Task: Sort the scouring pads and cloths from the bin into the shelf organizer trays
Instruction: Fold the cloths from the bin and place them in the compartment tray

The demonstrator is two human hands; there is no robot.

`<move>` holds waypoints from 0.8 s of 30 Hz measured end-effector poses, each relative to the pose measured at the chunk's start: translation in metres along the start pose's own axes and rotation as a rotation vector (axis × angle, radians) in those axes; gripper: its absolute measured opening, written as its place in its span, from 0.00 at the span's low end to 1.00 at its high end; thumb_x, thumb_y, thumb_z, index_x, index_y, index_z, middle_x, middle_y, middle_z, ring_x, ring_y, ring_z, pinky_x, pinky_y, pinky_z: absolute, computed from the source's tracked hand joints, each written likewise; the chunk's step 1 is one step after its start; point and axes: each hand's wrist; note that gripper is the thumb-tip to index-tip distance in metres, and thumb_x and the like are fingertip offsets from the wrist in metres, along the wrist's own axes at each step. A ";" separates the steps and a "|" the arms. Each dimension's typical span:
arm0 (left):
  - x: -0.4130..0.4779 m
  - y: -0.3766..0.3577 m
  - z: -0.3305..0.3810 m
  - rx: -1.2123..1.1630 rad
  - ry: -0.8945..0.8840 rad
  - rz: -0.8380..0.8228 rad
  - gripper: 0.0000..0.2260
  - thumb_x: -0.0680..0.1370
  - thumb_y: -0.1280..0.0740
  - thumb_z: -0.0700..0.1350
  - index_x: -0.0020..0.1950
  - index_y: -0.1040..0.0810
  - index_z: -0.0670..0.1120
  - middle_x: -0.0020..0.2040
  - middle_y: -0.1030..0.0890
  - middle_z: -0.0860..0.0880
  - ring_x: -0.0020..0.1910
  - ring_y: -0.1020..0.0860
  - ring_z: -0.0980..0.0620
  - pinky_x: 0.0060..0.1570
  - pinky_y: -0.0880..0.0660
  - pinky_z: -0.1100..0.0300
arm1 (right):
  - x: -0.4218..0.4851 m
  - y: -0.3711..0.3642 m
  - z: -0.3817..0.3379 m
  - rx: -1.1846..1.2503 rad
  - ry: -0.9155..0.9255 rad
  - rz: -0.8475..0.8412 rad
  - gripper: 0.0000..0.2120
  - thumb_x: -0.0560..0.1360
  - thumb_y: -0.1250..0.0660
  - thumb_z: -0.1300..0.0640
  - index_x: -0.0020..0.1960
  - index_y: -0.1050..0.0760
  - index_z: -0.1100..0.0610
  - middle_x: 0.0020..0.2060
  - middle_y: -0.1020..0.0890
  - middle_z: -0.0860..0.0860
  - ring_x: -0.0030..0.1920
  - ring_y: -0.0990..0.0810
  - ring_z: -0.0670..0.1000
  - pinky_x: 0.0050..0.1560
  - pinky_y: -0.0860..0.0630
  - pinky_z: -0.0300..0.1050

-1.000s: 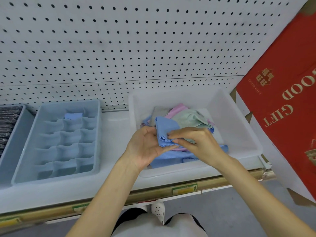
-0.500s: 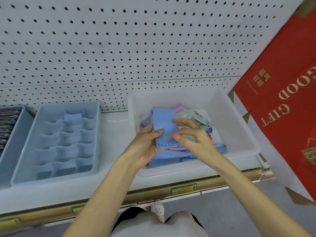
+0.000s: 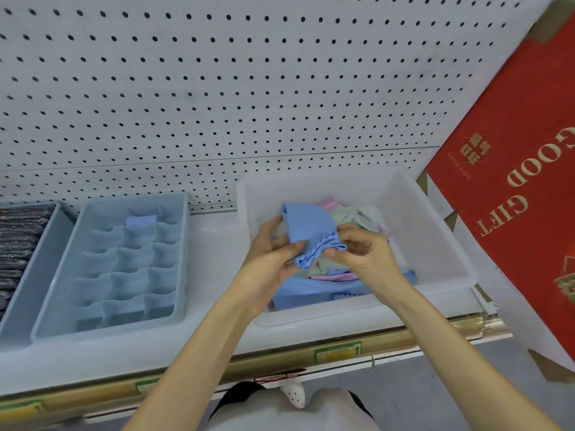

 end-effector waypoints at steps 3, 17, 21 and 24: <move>-0.002 0.004 -0.008 0.107 -0.153 0.008 0.20 0.80 0.34 0.42 0.69 0.33 0.57 0.61 0.21 0.44 0.52 0.20 0.47 0.37 0.24 0.65 | -0.004 -0.004 0.002 0.066 -0.034 0.086 0.08 0.68 0.28 0.67 0.40 0.16 0.54 0.42 0.15 0.49 0.45 0.17 0.47 0.47 0.23 0.38; -0.007 -0.005 -0.015 0.353 -0.322 0.085 0.07 0.73 0.29 0.32 0.39 0.22 0.43 0.35 0.18 0.60 0.31 0.23 0.64 0.32 0.29 0.72 | -0.016 -0.030 0.001 0.375 -0.262 0.235 0.23 0.63 0.22 0.47 0.50 0.18 0.63 0.51 0.17 0.60 0.55 0.19 0.55 0.57 0.22 0.45; -0.010 -0.005 -0.016 0.366 -0.318 0.065 0.09 0.74 0.31 0.31 0.42 0.21 0.45 0.36 0.18 0.59 0.32 0.23 0.64 0.34 0.29 0.73 | -0.014 -0.034 -0.007 0.452 -0.316 0.253 0.15 0.64 0.27 0.56 0.47 0.19 0.64 0.47 0.16 0.59 0.51 0.18 0.57 0.55 0.21 0.49; -0.010 -0.005 -0.018 0.366 -0.310 0.114 0.09 0.75 0.31 0.32 0.39 0.22 0.44 0.31 0.19 0.57 0.30 0.24 0.64 0.33 0.29 0.72 | -0.018 -0.039 -0.009 0.313 -0.302 0.340 0.15 0.63 0.26 0.54 0.46 0.19 0.62 0.44 0.16 0.56 0.50 0.19 0.57 0.52 0.22 0.57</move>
Point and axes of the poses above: each hand's wrist, its own x-axis towards the middle knuckle, its own y-axis out of the back of the hand, z = x × y
